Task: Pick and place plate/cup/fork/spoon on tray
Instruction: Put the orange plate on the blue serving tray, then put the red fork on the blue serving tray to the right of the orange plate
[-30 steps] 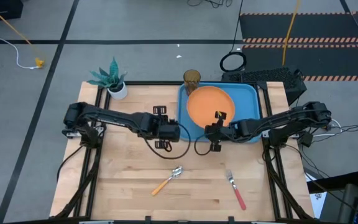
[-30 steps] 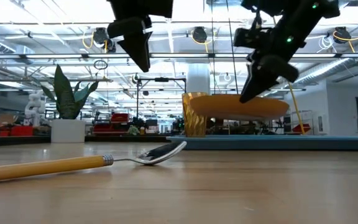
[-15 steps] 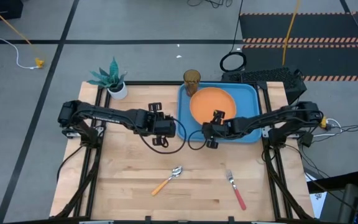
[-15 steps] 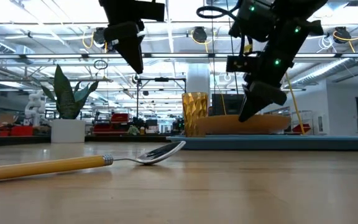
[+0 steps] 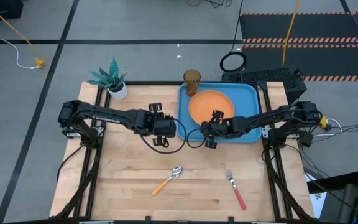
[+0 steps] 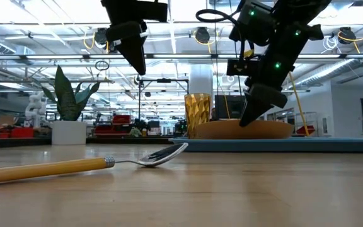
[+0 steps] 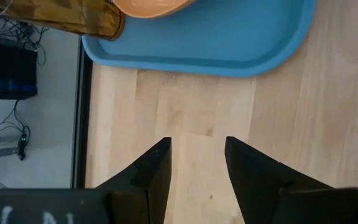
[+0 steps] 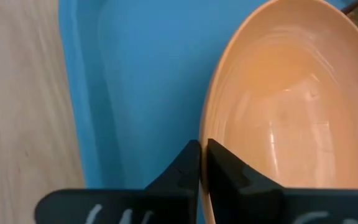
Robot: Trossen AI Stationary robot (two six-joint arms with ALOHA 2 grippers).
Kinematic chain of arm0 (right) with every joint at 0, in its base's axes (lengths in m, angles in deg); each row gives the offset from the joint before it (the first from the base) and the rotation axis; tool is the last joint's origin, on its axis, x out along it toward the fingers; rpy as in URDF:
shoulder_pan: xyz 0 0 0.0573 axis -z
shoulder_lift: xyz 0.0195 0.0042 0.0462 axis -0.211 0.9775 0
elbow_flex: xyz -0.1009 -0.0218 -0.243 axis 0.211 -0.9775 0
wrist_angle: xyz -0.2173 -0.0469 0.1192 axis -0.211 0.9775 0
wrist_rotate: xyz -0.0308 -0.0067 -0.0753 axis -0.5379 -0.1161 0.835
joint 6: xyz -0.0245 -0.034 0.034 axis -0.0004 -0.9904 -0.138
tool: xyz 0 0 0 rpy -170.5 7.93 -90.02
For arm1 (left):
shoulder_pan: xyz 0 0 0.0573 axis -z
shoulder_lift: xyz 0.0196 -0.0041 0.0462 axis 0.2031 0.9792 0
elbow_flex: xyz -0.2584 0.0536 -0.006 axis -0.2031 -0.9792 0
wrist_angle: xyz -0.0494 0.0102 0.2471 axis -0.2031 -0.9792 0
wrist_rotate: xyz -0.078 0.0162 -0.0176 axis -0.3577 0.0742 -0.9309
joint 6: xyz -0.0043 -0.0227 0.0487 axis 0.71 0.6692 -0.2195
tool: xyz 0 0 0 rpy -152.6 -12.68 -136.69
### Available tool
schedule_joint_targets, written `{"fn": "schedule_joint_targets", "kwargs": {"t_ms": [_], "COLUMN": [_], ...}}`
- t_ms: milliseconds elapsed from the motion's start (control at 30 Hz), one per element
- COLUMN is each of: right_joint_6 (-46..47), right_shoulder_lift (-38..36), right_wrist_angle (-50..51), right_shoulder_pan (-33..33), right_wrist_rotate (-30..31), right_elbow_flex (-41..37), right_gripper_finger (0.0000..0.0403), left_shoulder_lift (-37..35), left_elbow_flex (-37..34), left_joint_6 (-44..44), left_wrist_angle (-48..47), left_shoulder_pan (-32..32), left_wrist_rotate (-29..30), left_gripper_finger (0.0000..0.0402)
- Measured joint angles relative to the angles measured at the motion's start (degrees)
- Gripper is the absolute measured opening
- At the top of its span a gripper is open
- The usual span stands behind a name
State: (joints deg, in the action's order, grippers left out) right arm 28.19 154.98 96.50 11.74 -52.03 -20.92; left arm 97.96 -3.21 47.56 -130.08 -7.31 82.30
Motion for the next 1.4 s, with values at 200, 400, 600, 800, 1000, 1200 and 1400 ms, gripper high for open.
{"fn": "schedule_joint_targets", "kwargs": {"t_ms": [200, 400, 600, 800, 1000, 1200, 1400], "right_joint_6": [1.1, 5.8, 15.9, 24.9, 35.8, 57.5, 78.4], "right_shoulder_lift": [0.0, 0.0, -1.7, -7.3, -9.2, -6.3, 1.2], "right_wrist_angle": [-1.8, -6.4, -7.2, -5.5, -1.9, 11.9, 25.4], "right_shoulder_pan": [0.0, -0.7, -3.8, -10.2, -23.1, -36.1, -44.7], "right_wrist_rotate": [0.6, 1.6, 8.2, 9.9, 9.0, 12.8, 7.6], "right_elbow_flex": [-0.3, -2.9, -3.0, -1.1, 2.5, 8.7, 18.9], "right_gripper_finger": [0.0009, 0.0048, 0.011, 0.0138, 0.0138, 0.0138, 0.0139], "left_shoulder_lift": [0.0, 0.0, 0.0, 0.0, 0.0, 0.0, 0.0], "left_elbow_flex": [0.0, 0.0, 0.0, 0.1, 0.1, 0.1, 0.1], "left_joint_6": [0.0, -0.2, -0.2, 2.1, 5.4, 7.3, 9.7], "left_wrist_angle": [1.1, 1.3, 3.4, 4.0, 4.1, 4.4, 5.5], "left_shoulder_pan": [0.2, 1.3, 2.7, 5.7, 10.9, 16.3, 19.4], "left_wrist_rotate": [-1.3, -1.8, -3.8, -6.2, -6.5, -6.5, -6.5], "left_gripper_finger": [0.0154, 0.0154, 0.0154, 0.0154, 0.0154, 0.0154, 0.0154]}}
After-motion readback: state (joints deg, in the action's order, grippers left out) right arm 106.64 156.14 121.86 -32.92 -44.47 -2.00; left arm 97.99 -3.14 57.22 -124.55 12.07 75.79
